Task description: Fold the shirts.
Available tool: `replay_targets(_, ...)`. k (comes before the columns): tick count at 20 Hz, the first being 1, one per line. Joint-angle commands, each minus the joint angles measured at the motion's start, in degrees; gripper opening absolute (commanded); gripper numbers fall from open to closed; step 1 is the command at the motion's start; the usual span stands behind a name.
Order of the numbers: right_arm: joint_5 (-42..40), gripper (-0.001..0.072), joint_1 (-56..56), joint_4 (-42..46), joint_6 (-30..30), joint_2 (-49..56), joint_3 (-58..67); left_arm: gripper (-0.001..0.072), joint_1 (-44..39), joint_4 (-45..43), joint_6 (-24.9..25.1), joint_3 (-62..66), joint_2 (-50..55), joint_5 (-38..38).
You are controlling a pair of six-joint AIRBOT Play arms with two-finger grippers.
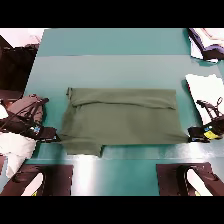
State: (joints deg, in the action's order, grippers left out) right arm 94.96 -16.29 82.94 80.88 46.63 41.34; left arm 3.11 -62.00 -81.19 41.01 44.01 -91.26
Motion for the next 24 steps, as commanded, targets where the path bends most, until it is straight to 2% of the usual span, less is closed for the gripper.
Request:
replay_targets(1, 0.2, 0.0017, 0.0, 2.0, 0.8, -6.0, 0.2, 0.0025, 0.0, 2.9, -1.3, 4.5, -2.3, -0.9)
replay_targets(4, -6.2, 0.0017, 0.0, -3.6, 0.8, -5.5, 0.4, 0.0025, 0.0, 2.9, 1.3, 6.0, -1.8, 12.6)
replay_targets(8, -13.6, 0.0017, 0.0, -10.6, 1.2, 1.8, 1.9, 0.0025, 0.0, 3.9, 3.7, 6.1, 3.8, 21.1)
replay_targets(11, -17.0, 0.0017, 0.0, -11.5, 1.2, 8.5, 7.2, 0.0025, 0.0, 5.6, 4.4, 6.5, 7.4, 29.6)
replay_targets(14, -18.3, 0.0017, 0.1, -11.5, 1.2, 15.0, 13.8, 0.0025, 0.0, 8.7, 6.8, 9.7, 12.2, 33.3)
replay_targets(20, -19.0, 0.0019, 0.2, -11.6, 1.2, 26.4, 22.7, 0.0026, 0.0, 8.9, 6.6, 16.7, 22.4, 40.8)
replay_targets(24, -25.4, 0.0024, 0.1, -19.1, 1.2, 32.5, 26.6, 0.0027, 0.0, 8.9, 6.0, 17.1, 27.9, 46.2)
